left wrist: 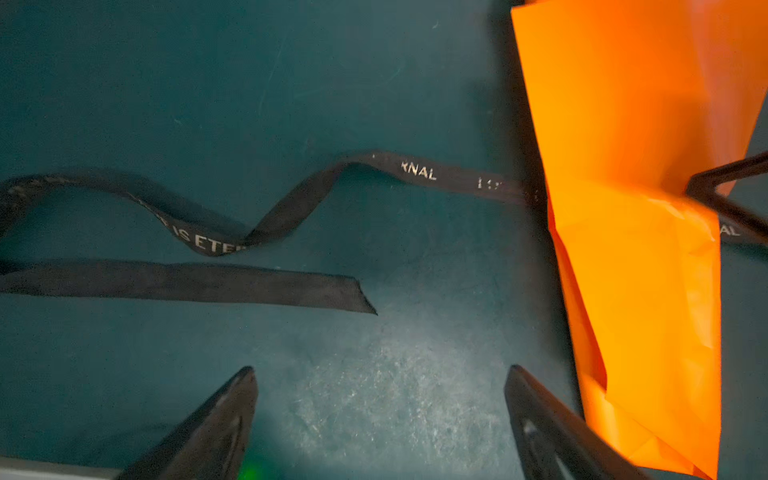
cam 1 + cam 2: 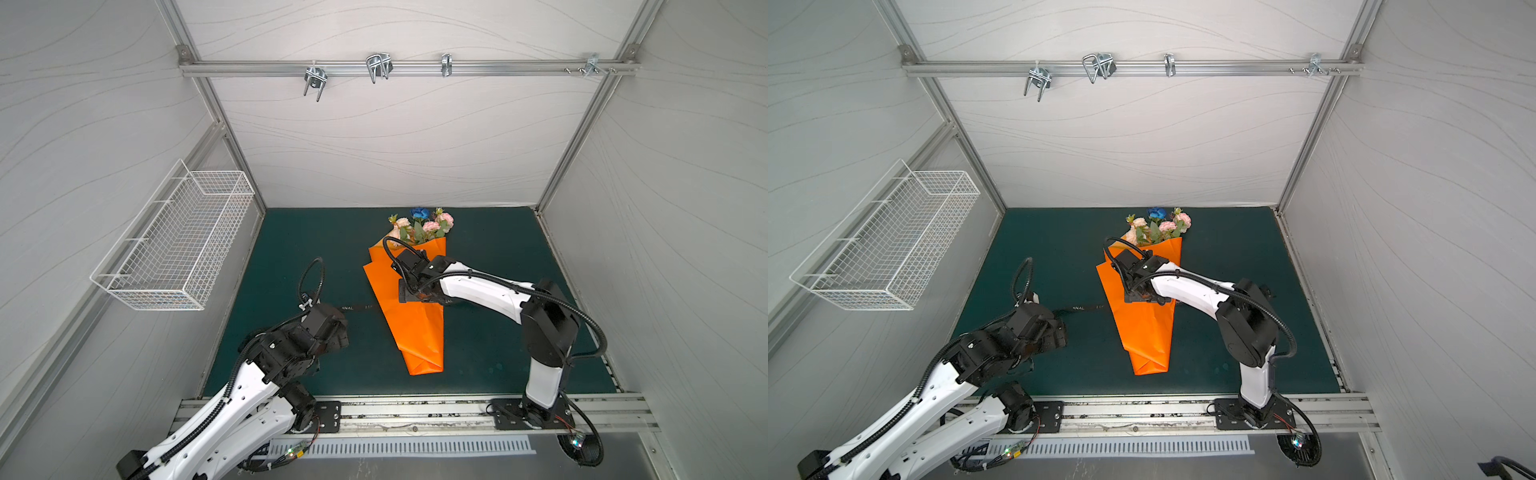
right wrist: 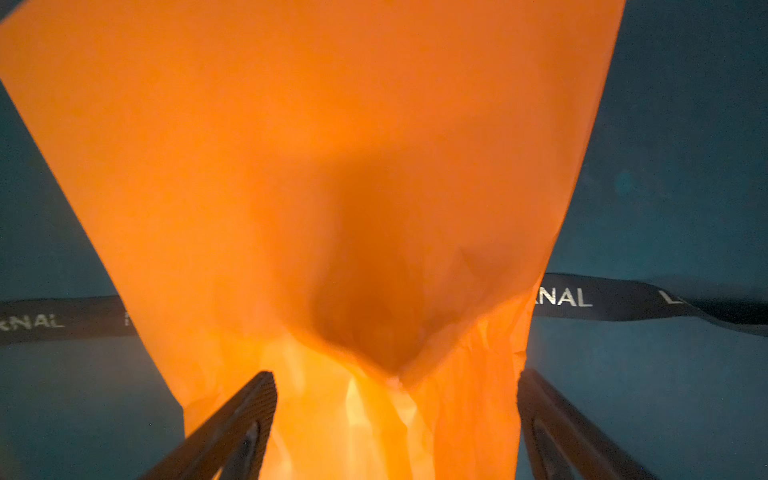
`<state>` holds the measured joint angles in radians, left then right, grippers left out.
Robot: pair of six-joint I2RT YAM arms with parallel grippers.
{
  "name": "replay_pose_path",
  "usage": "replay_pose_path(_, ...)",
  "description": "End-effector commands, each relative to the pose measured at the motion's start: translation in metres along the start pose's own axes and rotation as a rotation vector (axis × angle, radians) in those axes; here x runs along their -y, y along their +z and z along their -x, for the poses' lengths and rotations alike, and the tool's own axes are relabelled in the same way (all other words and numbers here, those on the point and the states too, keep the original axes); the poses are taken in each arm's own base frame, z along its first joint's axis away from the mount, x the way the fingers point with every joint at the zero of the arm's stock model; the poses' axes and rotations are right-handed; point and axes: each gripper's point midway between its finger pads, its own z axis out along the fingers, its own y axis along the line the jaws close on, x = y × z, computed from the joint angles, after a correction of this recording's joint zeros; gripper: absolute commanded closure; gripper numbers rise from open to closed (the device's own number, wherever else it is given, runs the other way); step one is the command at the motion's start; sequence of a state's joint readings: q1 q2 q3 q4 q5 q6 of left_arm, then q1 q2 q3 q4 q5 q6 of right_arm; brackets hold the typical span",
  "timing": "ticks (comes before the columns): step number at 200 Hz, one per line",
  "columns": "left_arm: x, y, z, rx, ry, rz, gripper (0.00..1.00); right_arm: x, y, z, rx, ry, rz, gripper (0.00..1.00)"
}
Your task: Tie the bouquet of fake flowers
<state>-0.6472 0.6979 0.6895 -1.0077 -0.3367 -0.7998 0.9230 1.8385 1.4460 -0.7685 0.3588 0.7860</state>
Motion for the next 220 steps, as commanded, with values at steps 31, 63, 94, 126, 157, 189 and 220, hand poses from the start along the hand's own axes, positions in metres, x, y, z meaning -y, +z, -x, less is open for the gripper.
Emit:
replay_pose_path(31, -0.004, 0.034, -0.038, -0.187, -0.194, 0.027, 0.2, 0.012, -0.037, 0.009, 0.072, -0.009, 0.058, 0.01)
replay_pose_path(63, -0.023, 0.051, -0.044, -0.173, -0.358, 0.09, 0.18, 0.022, -0.055, 0.013, 0.136, -0.042, 0.095, 0.01)
replay_pose_path(94, -0.039, 0.062, -0.034, -0.127, -0.523, 0.101, 0.11, 0.04, -0.071, 0.016, 0.183, -0.038, 0.108, 0.01)
replay_pose_path(126, -0.056, 0.075, -0.034, -0.162, -0.674, 0.15, 0.05, 0.067, -0.078, 0.021, 0.198, 0.031, 0.11, 0.01)
replay_pose_path(157, -0.071, 0.081, -0.035, -0.18, -0.71, 0.262, 0.13, 0.087, -0.084, 0.025, 0.217, 0.083, 0.12, 0.01)
replay_pose_path(189, -0.073, 0.091, -0.031, -0.202, -0.69, 0.313, 0.16, 0.098, -0.089, 0.029, 0.242, 0.107, 0.12, 0.01)
replay_pose_path(220, -0.076, 0.105, -0.034, -0.235, -0.696, 0.357, 0.16, 0.102, -0.089, 0.029, 0.252, 0.108, 0.122, 0.01)
